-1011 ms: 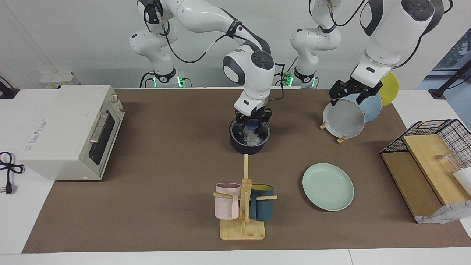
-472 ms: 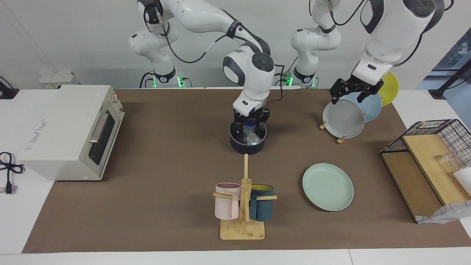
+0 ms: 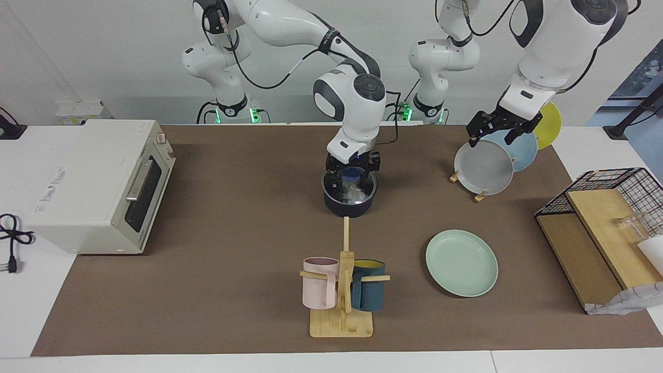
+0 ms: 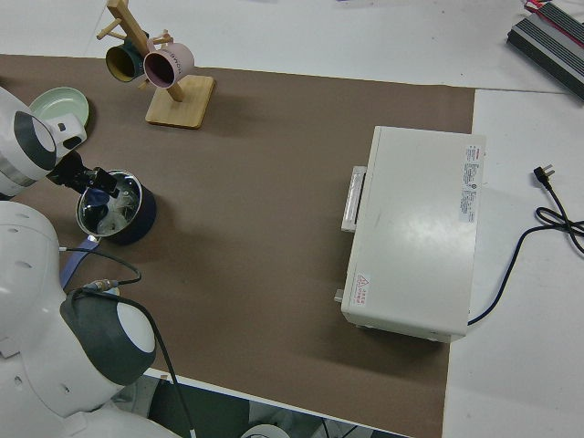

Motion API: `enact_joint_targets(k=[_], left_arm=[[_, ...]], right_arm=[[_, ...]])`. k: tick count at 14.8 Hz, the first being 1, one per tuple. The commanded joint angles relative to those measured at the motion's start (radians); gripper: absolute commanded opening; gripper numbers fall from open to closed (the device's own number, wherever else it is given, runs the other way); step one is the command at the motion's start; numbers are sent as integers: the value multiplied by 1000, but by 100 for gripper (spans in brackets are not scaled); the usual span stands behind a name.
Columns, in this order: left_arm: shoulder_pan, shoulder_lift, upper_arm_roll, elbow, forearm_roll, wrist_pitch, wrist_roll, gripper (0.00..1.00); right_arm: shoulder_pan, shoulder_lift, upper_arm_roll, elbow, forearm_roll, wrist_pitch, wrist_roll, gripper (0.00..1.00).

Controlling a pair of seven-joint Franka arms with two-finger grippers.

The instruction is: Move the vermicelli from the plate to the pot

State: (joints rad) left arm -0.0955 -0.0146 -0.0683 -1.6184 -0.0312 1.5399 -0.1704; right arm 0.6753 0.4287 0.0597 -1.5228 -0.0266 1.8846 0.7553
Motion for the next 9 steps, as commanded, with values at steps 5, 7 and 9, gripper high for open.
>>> enact_joint_targets(k=[5,7,9], left_arm=[[11,-27,-7,-29,20,11,0,100],[10,-25,-7,-29,20,12,0,100],[11,-27,-7,-29,20,12,0,100]], right_arm=[[-195,-161,0,30,-12,-77,-66,100],[-288,-205,-3,93,-9,-203,-205,100],[-383,-247,-3,141,4,-345,-333,100]])
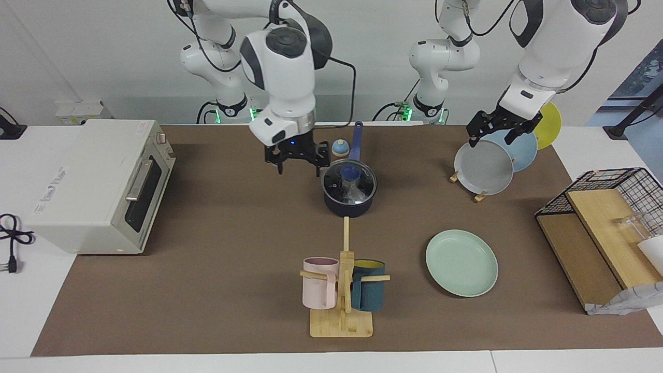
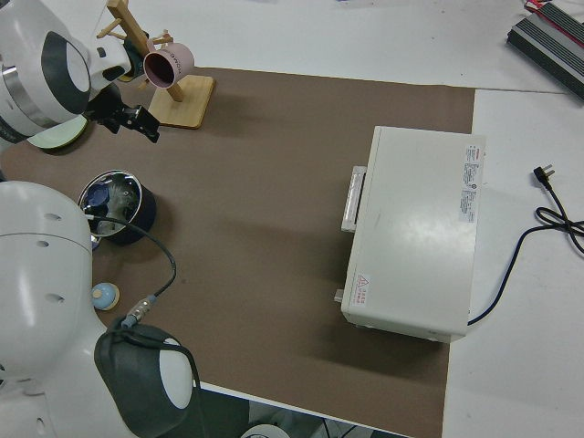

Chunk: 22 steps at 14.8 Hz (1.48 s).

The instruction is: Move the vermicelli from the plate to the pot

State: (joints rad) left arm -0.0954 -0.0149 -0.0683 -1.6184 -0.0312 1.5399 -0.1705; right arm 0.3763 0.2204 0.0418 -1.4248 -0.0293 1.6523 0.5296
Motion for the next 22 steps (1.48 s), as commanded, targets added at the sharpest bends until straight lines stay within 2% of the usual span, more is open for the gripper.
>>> enact_joint_targets(k=[1,4,7,9,15,18,22], left_arm=[[11,-27,-7,-29,20,11,0,100],[10,-27,-7,-29,20,12,0,100],[11,-27,-7,-29,20,11,0,100],[11,-25,-7,-29,20,11,0,100],[11,-25,-7,-29,20,11,0,100],[11,-25,-7,-29,20,11,0,100],[11,-27,-7,-29,20,11,0,100]], right_arm=[[-120,-80,13,40,11,-158,-150,100],[-197,-151,10,27,9,-249,-191,100],[-269,-173,12,-38,14,-232,-262,100],[-281,-179,7,-39,14,-239,-348,100],[-318,-184,0,-43,12,-250,-402,100],[-323,-225,-2,-95,9,-243,-424,100],[-381,-222,-5,-91,6,-239,-430,100]])
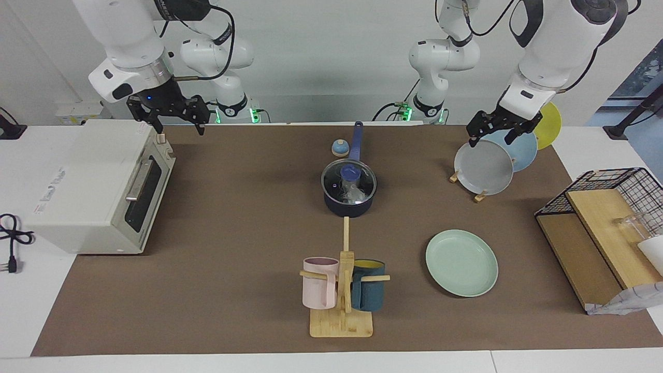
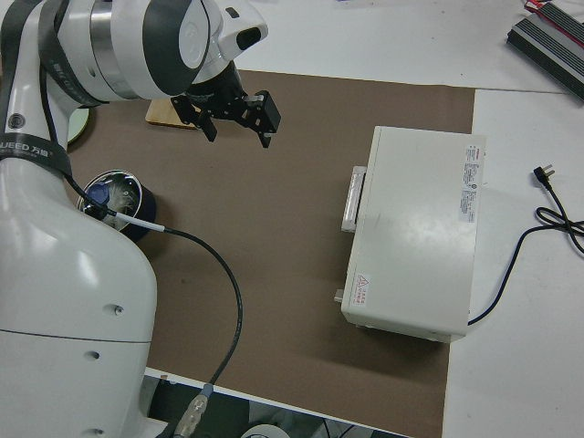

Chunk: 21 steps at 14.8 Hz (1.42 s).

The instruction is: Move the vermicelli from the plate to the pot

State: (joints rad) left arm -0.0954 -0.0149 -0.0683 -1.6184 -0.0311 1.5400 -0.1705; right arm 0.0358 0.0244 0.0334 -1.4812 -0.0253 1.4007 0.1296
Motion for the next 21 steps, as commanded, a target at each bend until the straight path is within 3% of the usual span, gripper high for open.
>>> enact_joint_targets(k=[1,21], left_arm=[[11,-25,-7,-29,20,11,0,100],[10,-26,-7,-29,20,11,0,100]], right_arm=[[-56,-26,5,-36,2,14,-31,100],[-76,-54,-6,-110,7,89,-81,100]])
